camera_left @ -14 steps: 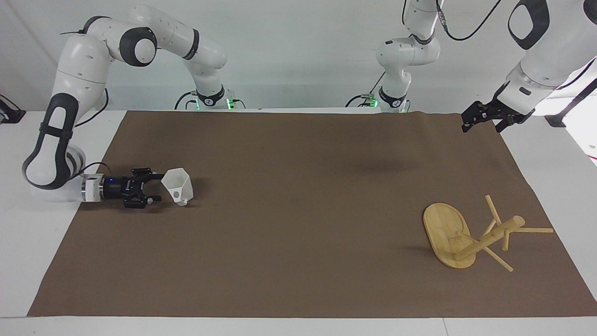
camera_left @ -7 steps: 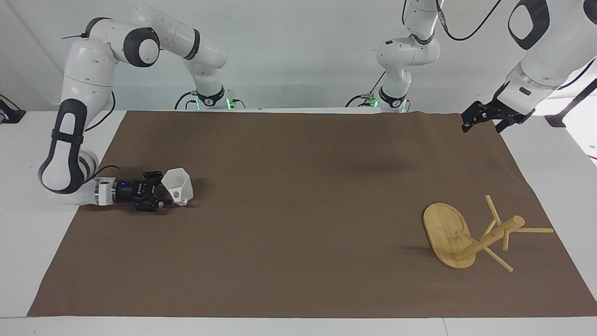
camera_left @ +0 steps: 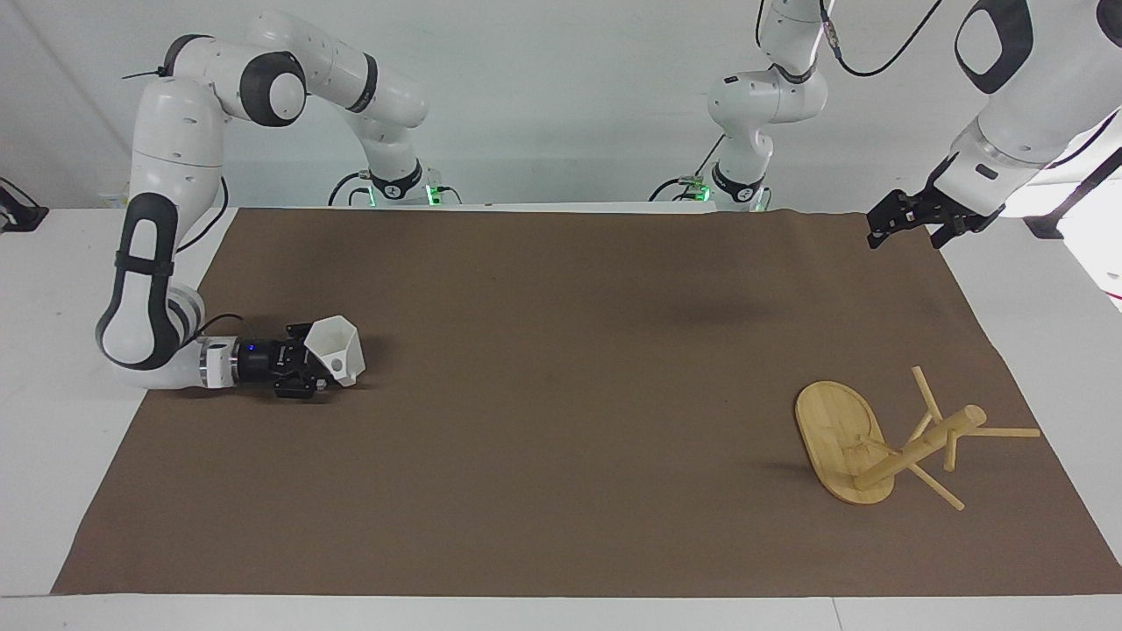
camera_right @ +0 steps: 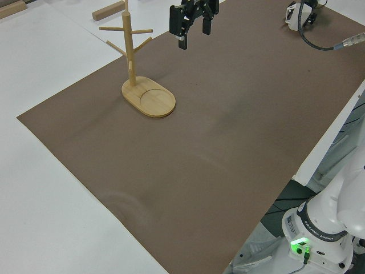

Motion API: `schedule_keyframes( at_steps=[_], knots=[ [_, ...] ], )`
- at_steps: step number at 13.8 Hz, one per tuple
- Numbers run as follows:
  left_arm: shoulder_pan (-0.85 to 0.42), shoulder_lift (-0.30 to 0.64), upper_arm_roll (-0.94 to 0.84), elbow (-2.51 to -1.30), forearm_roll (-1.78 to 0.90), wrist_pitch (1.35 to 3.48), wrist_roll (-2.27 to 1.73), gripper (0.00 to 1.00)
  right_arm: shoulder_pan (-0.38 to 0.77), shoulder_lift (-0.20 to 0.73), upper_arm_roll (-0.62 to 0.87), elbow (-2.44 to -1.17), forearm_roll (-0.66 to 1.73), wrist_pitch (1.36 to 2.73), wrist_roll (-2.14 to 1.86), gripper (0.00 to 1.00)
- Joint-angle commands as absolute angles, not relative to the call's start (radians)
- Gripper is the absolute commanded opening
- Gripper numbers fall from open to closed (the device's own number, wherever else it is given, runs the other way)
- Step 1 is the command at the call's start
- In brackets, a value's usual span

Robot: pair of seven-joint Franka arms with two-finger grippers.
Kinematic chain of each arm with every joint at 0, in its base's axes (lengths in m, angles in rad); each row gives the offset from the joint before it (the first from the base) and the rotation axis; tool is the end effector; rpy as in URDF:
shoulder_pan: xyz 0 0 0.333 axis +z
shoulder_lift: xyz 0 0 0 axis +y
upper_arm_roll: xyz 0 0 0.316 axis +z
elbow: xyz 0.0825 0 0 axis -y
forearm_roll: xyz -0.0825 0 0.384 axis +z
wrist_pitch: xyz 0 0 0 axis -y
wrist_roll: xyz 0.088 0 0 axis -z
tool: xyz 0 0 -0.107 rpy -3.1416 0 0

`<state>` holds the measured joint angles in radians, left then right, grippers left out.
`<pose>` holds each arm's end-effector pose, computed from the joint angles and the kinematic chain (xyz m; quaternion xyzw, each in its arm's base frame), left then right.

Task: Hang cup on rack
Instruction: 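Reach the right gripper to the white mug and grasp it, then lift the mug with the right gripper while the left gripper approaches it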

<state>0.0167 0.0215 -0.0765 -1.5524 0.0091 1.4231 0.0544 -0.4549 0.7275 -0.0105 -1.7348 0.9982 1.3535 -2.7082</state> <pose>0.5436 -0.0310 0.6095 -0.9955 0.0566 0.0753 0.0039 0.5511 -0.1602 0.1756 -0.4682 -0.6050 -0.4558 0.4550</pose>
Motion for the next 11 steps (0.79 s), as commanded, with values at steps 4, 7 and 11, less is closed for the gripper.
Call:
schedule_keyframes(
  at_steps=[4,7,11],
  knots=[
    [0.017,-0.012,-0.075,-1.597,0.025,1.417,0.046,1.00,-0.456,0.687,-0.009,-1.805,1.017,1.355,-2.772,1.00],
    [0.031,-0.018,-0.075,-1.608,0.025,1.420,0.044,1.00,-0.423,0.687,-0.009,-1.805,1.019,1.356,-2.772,0.92],
    [0.028,-0.023,-0.075,-1.620,0.043,1.410,-0.001,1.00,-0.411,0.687,-0.009,-1.798,1.046,1.361,-2.761,0.41]
  ],
)
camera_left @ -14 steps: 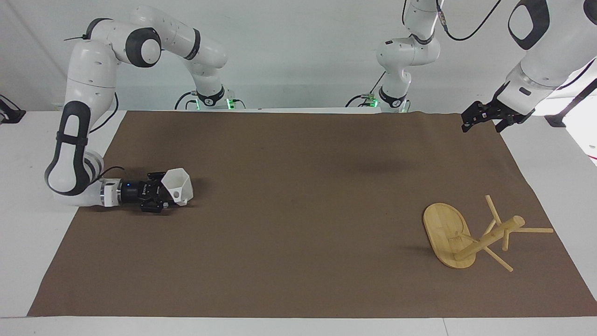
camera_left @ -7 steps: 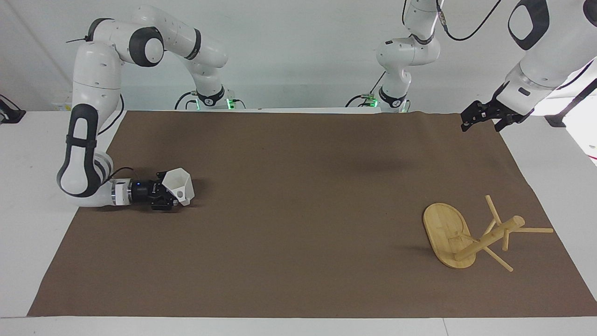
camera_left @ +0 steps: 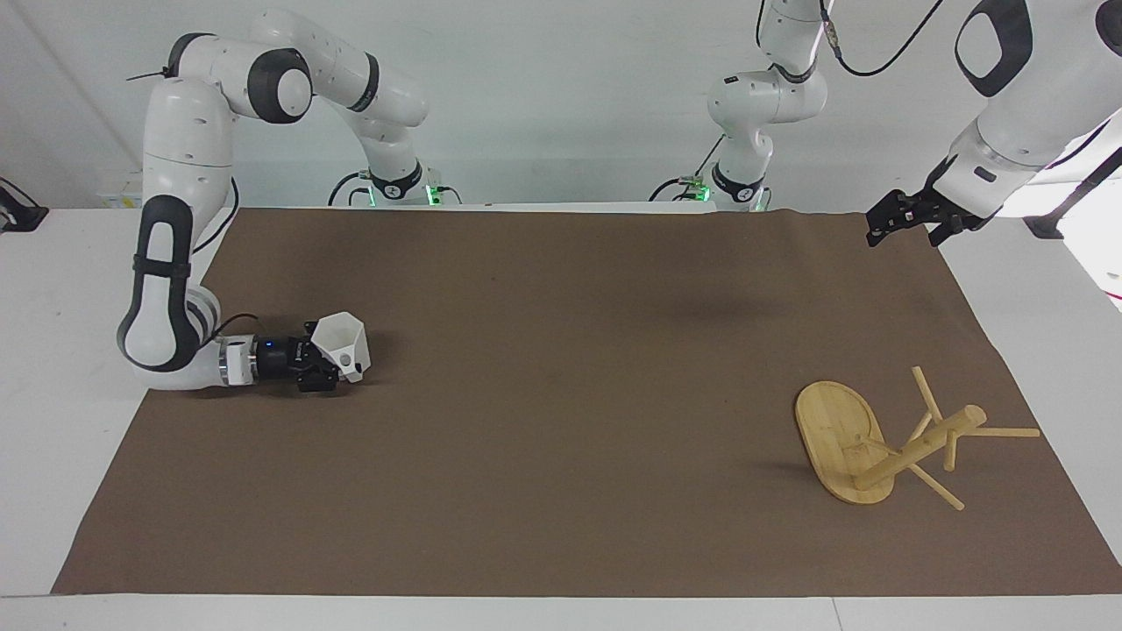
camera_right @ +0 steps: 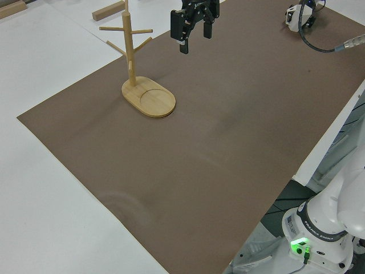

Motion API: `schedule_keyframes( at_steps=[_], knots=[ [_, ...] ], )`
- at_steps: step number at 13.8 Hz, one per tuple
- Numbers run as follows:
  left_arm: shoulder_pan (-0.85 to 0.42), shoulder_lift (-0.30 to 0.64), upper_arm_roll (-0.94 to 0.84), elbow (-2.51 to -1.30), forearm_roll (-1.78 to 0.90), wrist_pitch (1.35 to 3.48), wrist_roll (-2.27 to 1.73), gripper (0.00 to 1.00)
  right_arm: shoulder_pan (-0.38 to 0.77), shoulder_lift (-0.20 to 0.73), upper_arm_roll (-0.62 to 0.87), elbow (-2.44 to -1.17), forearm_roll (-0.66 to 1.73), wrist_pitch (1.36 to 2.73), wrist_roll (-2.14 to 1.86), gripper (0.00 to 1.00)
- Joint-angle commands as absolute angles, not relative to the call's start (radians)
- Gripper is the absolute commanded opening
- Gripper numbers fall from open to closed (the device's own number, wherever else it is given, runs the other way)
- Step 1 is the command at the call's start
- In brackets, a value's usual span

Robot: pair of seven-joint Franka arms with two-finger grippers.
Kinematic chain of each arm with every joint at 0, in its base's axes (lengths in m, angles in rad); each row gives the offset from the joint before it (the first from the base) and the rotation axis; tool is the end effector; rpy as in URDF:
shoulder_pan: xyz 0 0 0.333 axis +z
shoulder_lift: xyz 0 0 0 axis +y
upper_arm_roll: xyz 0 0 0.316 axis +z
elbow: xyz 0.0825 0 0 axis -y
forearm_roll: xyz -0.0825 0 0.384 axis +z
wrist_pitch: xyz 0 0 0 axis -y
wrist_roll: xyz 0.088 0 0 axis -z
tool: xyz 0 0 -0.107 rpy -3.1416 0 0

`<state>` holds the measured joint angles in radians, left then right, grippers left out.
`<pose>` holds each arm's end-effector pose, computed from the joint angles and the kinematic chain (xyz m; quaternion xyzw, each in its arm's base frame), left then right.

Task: Hang cup on rack
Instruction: 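Lift the mug with the right gripper while the left gripper approaches it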

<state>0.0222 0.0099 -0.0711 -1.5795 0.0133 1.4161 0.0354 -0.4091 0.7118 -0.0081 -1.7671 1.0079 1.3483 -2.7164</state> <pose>0.5388 -0.0246 0.6030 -0.9954 0.0416 0.0865 0.0069 0.5510 -0.1294 0.1762 -0.4515 -0.6095 -0.4505 0.4709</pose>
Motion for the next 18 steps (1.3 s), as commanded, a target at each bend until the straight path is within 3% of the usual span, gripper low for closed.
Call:
schedule_keyframes(
  at_steps=[1,3,7,11,14,16,18],
  knots=[
    [0.028,-0.023,-0.075,-1.618,0.051,1.413,-0.011,1.00,-0.387,0.686,-0.002,-1.798,1.061,1.364,-2.740,0.36],
    [0.022,-0.023,-0.075,-1.618,0.061,1.419,-0.029,1.00,-0.307,0.648,-0.002,-1.802,1.138,1.391,-2.671,0.36],
    [0.009,-0.031,-0.084,-1.634,0.048,1.433,-0.166,1.00,-0.088,0.542,0.000,-1.804,1.346,1.598,-2.417,0.36],
    [-0.190,-0.074,-0.084,-1.732,-0.025,1.587,-0.556,1.00,0.173,0.543,-0.002,-1.804,1.679,1.857,-2.318,0.36],
    [-0.297,-0.066,-0.084,-1.727,-0.092,1.667,-0.762,1.00,0.352,0.545,-0.002,-1.804,1.898,2.006,-2.293,0.36],
    [-0.351,-0.025,-0.083,-1.724,-0.098,1.785,-0.947,1.00,0.435,0.546,0.000,-1.795,2.009,2.148,-2.386,0.36],
    [-0.383,0.023,-0.083,-1.704,-0.101,1.804,-0.982,0.99,0.489,0.548,-0.002,-1.795,2.077,2.177,-2.401,0.36]
  ],
)
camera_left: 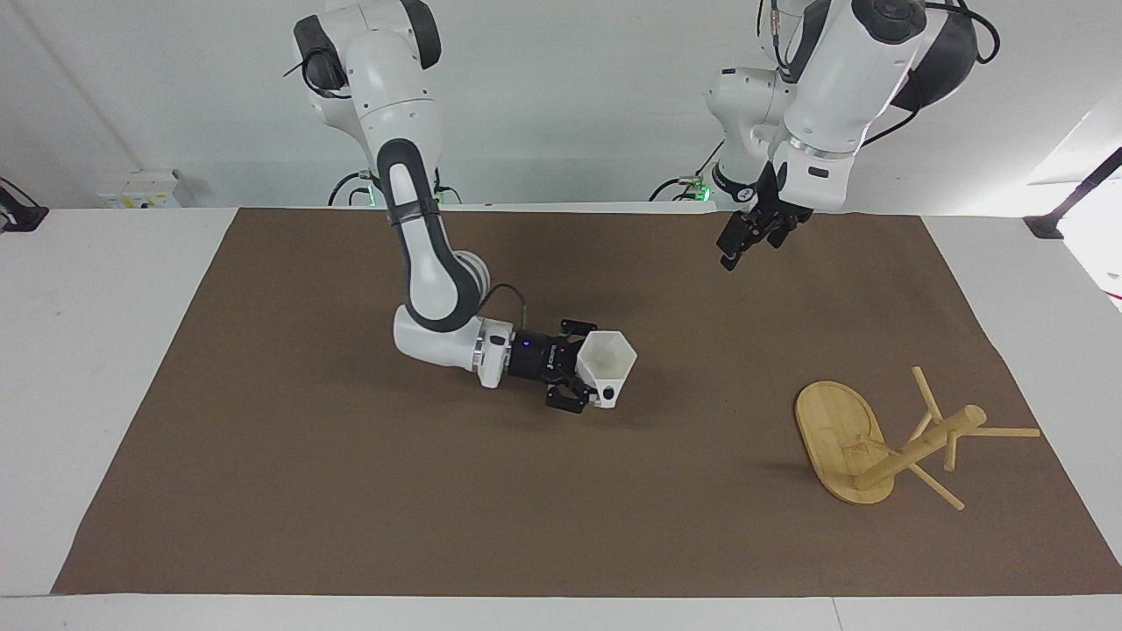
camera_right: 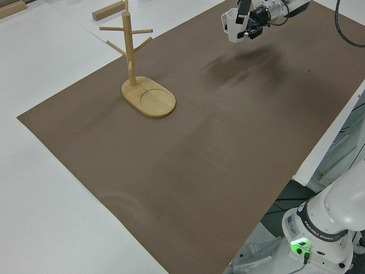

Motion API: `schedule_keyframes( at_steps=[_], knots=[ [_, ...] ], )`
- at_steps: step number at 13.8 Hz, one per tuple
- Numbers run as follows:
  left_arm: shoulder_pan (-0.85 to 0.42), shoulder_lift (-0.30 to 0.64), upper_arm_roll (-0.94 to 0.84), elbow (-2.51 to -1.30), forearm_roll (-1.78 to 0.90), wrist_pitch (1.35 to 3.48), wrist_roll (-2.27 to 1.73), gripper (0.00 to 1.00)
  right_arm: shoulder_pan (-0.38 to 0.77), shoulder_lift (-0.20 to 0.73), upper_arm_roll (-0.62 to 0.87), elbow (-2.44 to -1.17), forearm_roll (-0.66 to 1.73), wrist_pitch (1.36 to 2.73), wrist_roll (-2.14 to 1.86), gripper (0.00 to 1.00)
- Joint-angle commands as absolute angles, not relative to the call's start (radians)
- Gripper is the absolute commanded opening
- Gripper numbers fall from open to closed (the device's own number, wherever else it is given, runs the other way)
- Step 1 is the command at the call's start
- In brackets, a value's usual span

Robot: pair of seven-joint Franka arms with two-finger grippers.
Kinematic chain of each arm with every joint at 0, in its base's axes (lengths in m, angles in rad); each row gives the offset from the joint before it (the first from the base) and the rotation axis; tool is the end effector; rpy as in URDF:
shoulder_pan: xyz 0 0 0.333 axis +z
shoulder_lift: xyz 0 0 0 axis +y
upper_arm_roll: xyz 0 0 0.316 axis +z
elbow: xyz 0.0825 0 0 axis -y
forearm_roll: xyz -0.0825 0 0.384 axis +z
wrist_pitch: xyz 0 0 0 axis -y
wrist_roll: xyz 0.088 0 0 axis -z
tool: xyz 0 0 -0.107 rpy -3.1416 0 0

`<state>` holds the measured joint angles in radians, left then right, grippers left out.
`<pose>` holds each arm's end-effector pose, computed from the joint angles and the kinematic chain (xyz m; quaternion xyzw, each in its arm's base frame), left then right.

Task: Hang cup on rack
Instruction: 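Lift the mug with the right gripper while the left gripper approaches it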

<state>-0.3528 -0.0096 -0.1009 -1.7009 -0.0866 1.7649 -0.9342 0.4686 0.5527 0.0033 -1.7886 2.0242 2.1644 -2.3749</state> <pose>0.5055 -0.2553 0.5856 0.9681 0.2441 0.0012 0.0560 0.5865 0.3389 0.2704 -0.6063 -0.4431 -0.5090 0.4207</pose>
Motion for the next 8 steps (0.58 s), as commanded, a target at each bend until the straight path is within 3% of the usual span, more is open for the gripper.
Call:
schedule_keyframes(
  at_steps=[1,6,8],
  knots=[
    [-0.397,0.046,-0.084,-1.695,-0.098,1.807,-1.015,0.99,0.505,0.548,-0.002,-1.798,2.094,2.177,-2.411,0.36],
    [-0.420,0.208,-0.084,-1.608,-0.072,1.828,-1.026,0.98,0.558,0.546,-0.002,-1.802,2.118,2.175,-2.539,0.37],
    [-0.420,0.222,-0.086,-1.608,-0.081,1.829,-1.025,0.93,0.558,0.546,-0.002,-1.804,2.118,2.177,-2.594,0.37]
  ],
)
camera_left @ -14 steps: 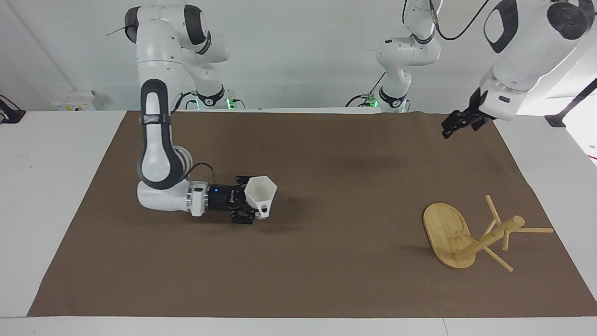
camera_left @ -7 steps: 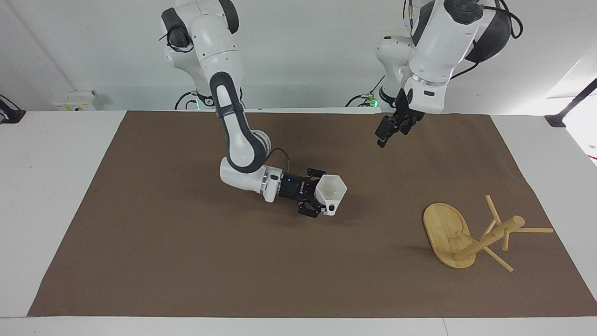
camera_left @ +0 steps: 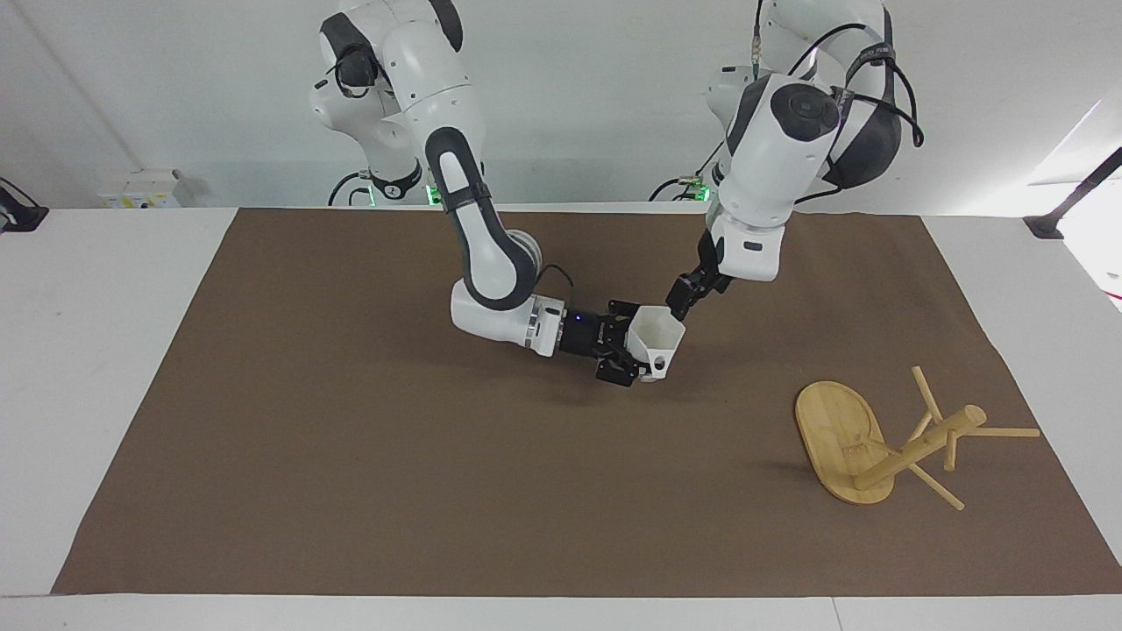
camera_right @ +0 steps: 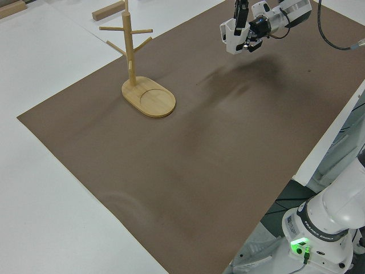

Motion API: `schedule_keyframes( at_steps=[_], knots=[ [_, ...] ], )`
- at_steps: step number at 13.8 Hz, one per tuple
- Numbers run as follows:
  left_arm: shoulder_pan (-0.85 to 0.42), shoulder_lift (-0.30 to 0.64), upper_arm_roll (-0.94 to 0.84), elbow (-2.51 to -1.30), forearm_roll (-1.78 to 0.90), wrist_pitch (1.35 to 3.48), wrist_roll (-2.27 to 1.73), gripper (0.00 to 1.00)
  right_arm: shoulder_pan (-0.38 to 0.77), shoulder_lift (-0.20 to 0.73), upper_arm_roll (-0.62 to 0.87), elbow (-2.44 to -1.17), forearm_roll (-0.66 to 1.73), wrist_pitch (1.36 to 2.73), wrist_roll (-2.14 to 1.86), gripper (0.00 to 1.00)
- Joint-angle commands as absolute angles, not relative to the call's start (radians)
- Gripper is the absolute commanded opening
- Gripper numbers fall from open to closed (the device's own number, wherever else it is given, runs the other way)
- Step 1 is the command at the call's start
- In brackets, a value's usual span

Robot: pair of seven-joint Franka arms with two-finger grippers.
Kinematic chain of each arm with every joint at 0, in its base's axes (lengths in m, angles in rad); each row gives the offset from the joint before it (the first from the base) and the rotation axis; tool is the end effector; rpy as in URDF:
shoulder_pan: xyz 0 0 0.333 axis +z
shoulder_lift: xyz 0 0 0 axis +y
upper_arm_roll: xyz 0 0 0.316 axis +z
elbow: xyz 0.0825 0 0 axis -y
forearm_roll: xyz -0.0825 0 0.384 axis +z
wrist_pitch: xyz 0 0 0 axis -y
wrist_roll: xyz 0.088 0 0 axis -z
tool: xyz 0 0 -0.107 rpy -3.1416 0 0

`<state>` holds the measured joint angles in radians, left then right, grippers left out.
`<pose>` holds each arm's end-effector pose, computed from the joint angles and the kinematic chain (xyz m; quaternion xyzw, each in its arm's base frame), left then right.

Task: Hang cup on rack
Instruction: 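Grasp the mug with the left gripper from the right gripper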

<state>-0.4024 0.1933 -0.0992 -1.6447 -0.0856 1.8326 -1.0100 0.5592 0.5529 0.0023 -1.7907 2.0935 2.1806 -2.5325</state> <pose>0.5434 -0.3010 0.4989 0.9635 0.2628 -0.0365 0.0354 0.5561 0.3878 0.2698 -0.5637 -0.4850 -0.5336 0.4028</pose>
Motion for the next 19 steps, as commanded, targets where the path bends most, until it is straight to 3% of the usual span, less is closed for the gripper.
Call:
schedule_keyframes(
  at_steps=[1,5,6,7,9,10,11,15,16,17,18,19],
  knots=[
    [-0.422,0.222,-0.087,-1.614,-0.086,1.827,-1.025,0.91,0.558,0.546,-0.002,-1.804,2.118,2.175,-2.608,0.37],
    [-0.422,0.212,-0.087,-1.652,-0.141,1.836,-1.025,0.80,0.558,0.546,-0.002,-1.804,2.118,2.178,-2.611,0.37],
    [-0.422,0.210,-0.087,-1.655,-0.144,1.853,-1.029,0.70,0.558,0.546,-0.002,-1.804,2.118,2.178,-2.611,0.37],
    [-0.423,0.210,-0.087,-1.661,-0.146,1.867,-1.031,0.52,0.557,0.546,-0.002,-1.804,2.118,2.178,-2.611,0.37],
    [-0.437,0.195,-0.089,-1.698,-0.146,1.904,-1.029,0.35,0.557,0.546,-0.002,-1.804,2.118,2.178,-2.611,0.37],
    [-0.445,0.189,-0.089,-1.722,-0.146,1.908,-1.025,0.08,0.557,0.546,-0.003,-1.804,2.115,2.178,-2.612,0.37],
    [-0.449,0.183,-0.087,-1.729,-0.146,1.922,-1.026,0.00,0.557,0.546,-0.003,-1.804,2.114,2.180,-2.612,0.37],
    [-0.445,0.183,-0.089,-1.729,-0.147,1.930,-1.026,0.00,0.555,0.546,-0.003,-1.802,2.112,2.180,-2.612,0.38],
    [-0.446,0.184,-0.089,-1.729,-0.147,1.928,-1.029,0.00,0.555,0.546,-0.003,-1.802,2.114,2.180,-2.612,0.44],
    [-0.449,0.183,-0.087,-1.729,-0.147,1.928,-1.032,0.00,0.554,0.546,-0.002,-1.802,2.112,2.181,-2.606,0.58],
    [-0.451,0.183,-0.087,-1.732,-0.147,1.927,-1.035,0.00,0.549,0.546,-0.002,-1.802,2.111,2.190,-2.600,1.00],
    [-0.456,0.173,-0.086,-1.747,-0.147,1.931,-1.045,0.00,0.543,0.548,-0.002,-1.804,2.106,2.197,-2.596,1.00]
  ],
)
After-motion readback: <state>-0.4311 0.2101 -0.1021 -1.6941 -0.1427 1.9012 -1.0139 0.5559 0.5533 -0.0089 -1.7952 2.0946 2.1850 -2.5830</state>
